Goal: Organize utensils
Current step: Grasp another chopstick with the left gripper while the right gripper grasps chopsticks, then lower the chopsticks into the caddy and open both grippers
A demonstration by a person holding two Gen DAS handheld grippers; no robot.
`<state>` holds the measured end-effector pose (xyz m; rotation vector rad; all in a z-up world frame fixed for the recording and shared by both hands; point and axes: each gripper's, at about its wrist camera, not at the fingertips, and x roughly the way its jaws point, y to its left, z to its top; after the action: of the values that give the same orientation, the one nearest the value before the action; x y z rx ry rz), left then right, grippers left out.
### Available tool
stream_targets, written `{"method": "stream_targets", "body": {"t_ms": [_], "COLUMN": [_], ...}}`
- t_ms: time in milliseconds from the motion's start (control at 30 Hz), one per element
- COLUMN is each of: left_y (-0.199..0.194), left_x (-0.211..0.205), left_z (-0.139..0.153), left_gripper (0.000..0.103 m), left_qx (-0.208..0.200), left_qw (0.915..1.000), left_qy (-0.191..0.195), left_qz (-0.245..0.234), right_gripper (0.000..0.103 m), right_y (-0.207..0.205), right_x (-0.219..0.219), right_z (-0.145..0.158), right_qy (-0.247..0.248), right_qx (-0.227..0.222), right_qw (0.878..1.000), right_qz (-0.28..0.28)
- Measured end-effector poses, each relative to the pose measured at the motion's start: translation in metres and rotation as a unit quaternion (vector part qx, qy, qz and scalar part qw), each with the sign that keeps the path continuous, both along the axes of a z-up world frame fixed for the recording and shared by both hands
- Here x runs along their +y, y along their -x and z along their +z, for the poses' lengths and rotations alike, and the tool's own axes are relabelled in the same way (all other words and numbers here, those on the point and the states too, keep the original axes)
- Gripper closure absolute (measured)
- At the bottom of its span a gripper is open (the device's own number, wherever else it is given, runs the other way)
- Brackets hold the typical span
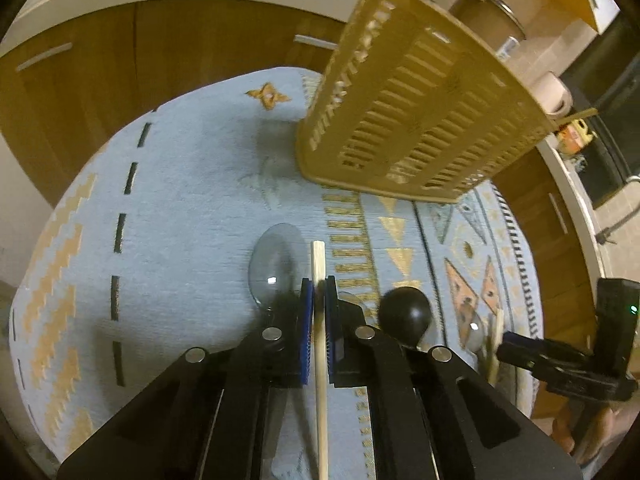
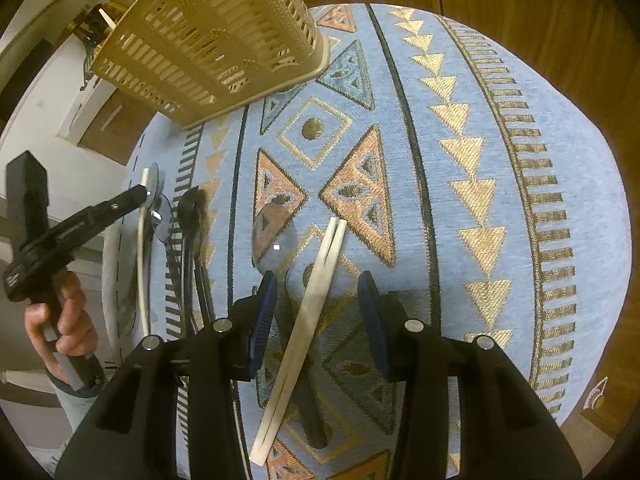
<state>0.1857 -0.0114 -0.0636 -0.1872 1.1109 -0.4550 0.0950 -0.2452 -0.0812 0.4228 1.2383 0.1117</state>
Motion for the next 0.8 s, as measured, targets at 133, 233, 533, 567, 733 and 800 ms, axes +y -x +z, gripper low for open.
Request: {"method": "stream_targets", "body": {"t_ms": [133, 233, 533, 567, 733, 800], "left_y": [0.005, 0.011, 0.028, 0.031, 0.043, 0.049], "left_x": [0.003, 0.005, 0.01, 0.011, 0.011, 0.009], "left_z": [0.007, 0.01, 0.034, 0.038, 0.053, 0.06], "left_gripper": [0.1, 0.1, 0.1, 0.1, 0.1, 0.1], "left_qx": [-0.002, -0.01, -0.066, -0.075, -0.108, -0.122], "left_qw": [0.9997, 0.9995, 0.9964, 0.9955, 0.9916, 0.9893], "left_qy": [0.019, 0.023, 0.044, 0.048, 0.063, 0.07], "left_qz": [-0.017, -0.021, -0.03, -0.032, -0.036, -0.039], "right_gripper": [0.069, 0.072, 0.1, 0.1, 0.1, 0.1], "right_y": [-0.004, -0.009, -0.009, -0.006, 0.011, 0.016], "right_x": [0.014, 0.03, 0.053, 0.052, 0.047, 0.044], "right_z": [0.0, 0.001, 0.007, 0.01, 0.038, 0.047], "right_qy": [0.024, 0.065, 0.133, 0.131, 0.107, 0.099], "right_qx": [0.004, 0.002, -0.031, -0.04, -0.115, -0.138], "right_qw": [1.0, 0.998, 0.989, 0.989, 0.986, 0.984], "right_qz": [0.003, 0.017, 0.05, 0.049, 0.05, 0.05]}}
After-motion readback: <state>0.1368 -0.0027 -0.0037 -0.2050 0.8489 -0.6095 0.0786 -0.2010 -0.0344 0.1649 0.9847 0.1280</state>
